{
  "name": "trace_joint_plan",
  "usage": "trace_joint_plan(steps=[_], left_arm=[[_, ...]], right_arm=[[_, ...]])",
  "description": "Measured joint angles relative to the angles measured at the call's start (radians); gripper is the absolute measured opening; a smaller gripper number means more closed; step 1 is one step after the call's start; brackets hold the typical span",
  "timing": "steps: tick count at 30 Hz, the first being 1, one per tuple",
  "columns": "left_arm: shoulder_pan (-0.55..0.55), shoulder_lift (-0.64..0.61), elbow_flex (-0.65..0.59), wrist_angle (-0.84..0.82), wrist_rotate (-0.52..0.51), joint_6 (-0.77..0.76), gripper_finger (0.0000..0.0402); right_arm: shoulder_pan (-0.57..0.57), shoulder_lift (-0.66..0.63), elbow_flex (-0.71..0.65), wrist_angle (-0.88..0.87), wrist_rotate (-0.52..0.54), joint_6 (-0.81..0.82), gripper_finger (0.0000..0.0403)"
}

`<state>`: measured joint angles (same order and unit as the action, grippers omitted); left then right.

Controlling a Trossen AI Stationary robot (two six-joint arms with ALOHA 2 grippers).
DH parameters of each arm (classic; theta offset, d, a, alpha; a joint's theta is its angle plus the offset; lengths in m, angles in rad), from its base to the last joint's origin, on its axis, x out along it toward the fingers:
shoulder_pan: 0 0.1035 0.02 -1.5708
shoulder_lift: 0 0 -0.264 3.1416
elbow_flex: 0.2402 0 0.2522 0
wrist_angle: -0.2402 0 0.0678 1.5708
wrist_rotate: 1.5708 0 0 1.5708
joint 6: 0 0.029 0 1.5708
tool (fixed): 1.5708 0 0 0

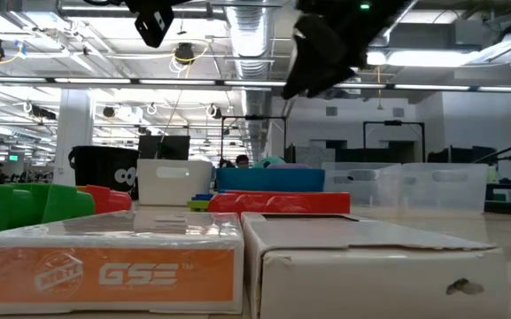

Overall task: Pick & Place Toys
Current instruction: Put the large blue game piece into the white bin

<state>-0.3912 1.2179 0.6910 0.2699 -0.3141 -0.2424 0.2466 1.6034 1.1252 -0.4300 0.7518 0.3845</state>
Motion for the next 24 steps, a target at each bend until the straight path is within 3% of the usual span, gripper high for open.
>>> trace_joint_plan(steps=[5,12,18,24], left_arm=[[0.008,0.0,0.0,0.003,0.0,0.002,0.0013],[0.043,0.001,0.0,-0.009,0.002,0.07,0.0013],[0.043,0.061,0.0,0.005,0.018,0.074,0.0013],[0.046,0.236,0.0,0.068,0.022,0.082,0.0018]], right_arm=[[0.12,0.021,-0.161,0.114,0.111,0.219,0.0397],[0.153,0.105,-0.279,0.137,0.102,0.377,0.0397],[0.204,0.15,-0.281,0.261,0.098,0.294,0.0397],[0.219,0.153,-0.281,0.357,0.111,0.209,0.0397]])
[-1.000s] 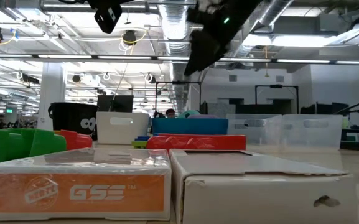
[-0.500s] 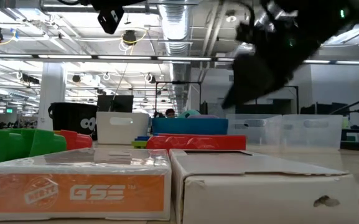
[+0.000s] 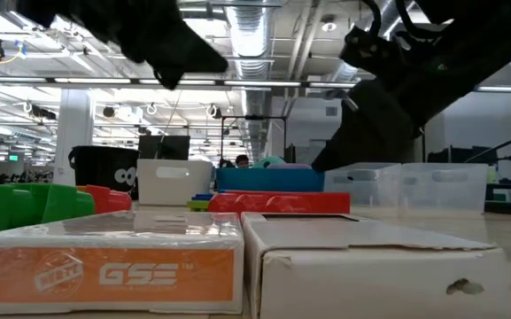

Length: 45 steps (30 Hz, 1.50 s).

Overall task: Pick & Place Toys
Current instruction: Put the large blue game piece into the white bin

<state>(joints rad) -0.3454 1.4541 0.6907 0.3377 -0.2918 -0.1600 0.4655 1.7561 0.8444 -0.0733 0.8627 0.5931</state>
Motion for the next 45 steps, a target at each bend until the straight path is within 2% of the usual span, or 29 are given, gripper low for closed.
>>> trace_joint_plan(steps=[3,8,17,22,28,36,45], left_arm=[[0.007,0.073,0.003,0.02,-0.011,0.026,0.0039],[0.036,0.125,0.005,0.016,-0.019,0.029,0.0101],[0.084,0.132,0.005,0.01,-0.007,0.032,0.0235],[0.093,0.132,0.005,-0.016,0.015,0.032,0.0283],[0.093,0.138,0.005,-0.012,0.019,0.032,0.0292],[0.099,0.262,0.006,0.071,0.026,0.023,0.0289],[0.111,0.322,0.006,0.093,0.03,-0.002,0.0289]], right_arm=[[0.004,0.0,0.0,0.011,0.0,-0.007,0.0397],[0.005,0.0,0.0,0.007,0.0,-0.017,0.0397],[0.005,0.0,0.0,0.007,-0.001,-0.028,0.0397],[0.005,0.0,0.0,0.007,-0.001,-0.044,0.0397],[-0.004,0.0,0.0,0.01,0.0,-0.055,0.0397],[-0.018,-0.001,0.0,0.026,-0.001,-0.073,0.0397],[-0.018,-0.001,0.0,0.031,-0.001,-0.08,0.0397]])
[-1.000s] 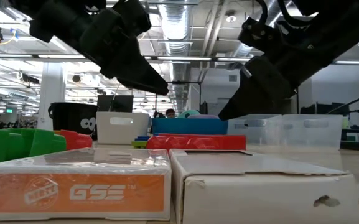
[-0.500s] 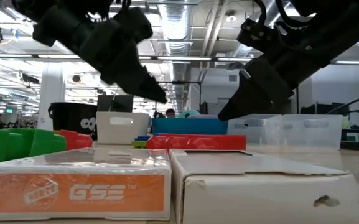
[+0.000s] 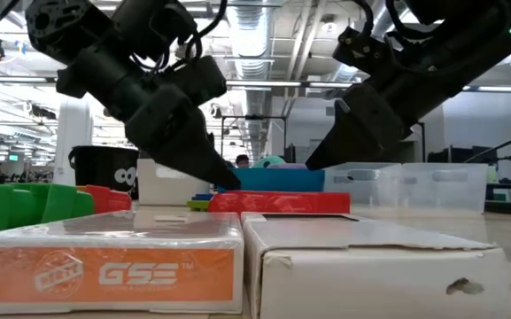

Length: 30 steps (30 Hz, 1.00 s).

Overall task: Pick & Place Toys
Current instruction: Put the large blue game piece into the white bin

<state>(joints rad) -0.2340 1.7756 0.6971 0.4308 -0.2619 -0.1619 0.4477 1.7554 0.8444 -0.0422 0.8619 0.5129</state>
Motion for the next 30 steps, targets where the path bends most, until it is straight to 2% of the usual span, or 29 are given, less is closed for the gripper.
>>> trace_joint_plan(steps=[13,24,30], left_arm=[[0.0,0.039,-0.001,0.043,0.006,-0.011,0.0281],[-0.001,0.039,-0.001,0.055,0.051,-0.011,0.0161],[-0.002,0.035,0.002,0.013,0.05,-0.014,0.0139]], right_arm=[[0.003,0.0,0.0,0.028,-0.003,0.007,0.0397],[0.003,0.0,0.0,0.028,-0.004,0.01,0.0397],[0.003,0.0,0.0,0.028,-0.004,0.01,0.0397]])
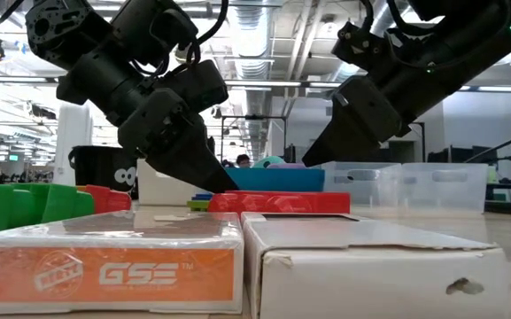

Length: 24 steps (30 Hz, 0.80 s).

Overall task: Pick & Place Toys
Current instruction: Put the large blue game piece into the white bin

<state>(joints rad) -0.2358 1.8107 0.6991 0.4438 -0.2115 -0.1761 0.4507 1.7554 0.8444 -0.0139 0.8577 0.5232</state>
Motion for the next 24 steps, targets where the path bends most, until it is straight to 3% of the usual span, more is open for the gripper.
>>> trace_joint_plan(steps=[8,16,19,24], left_arm=[[0.001,0.0,-0.004,0.049,-0.006,-0.008,0.0142],[0.002,-0.114,-0.004,0.039,-0.119,0.064,0.0137],[0.001,-0.212,-0.003,-0.005,-0.211,0.117,0.0136],[0.005,-0.403,-0.003,-0.201,-0.458,0.146,0.0136]], right_arm=[[0.0,0.0,0.0,0.017,0.005,0.0,0.0397],[0.005,0.0,0.0,0.053,0.009,0.0,0.0397],[0.014,0.0,0.0,0.054,0.009,0.0,0.0397],[0.028,0.0,0.0,0.065,0.011,0.0,0.0397]])
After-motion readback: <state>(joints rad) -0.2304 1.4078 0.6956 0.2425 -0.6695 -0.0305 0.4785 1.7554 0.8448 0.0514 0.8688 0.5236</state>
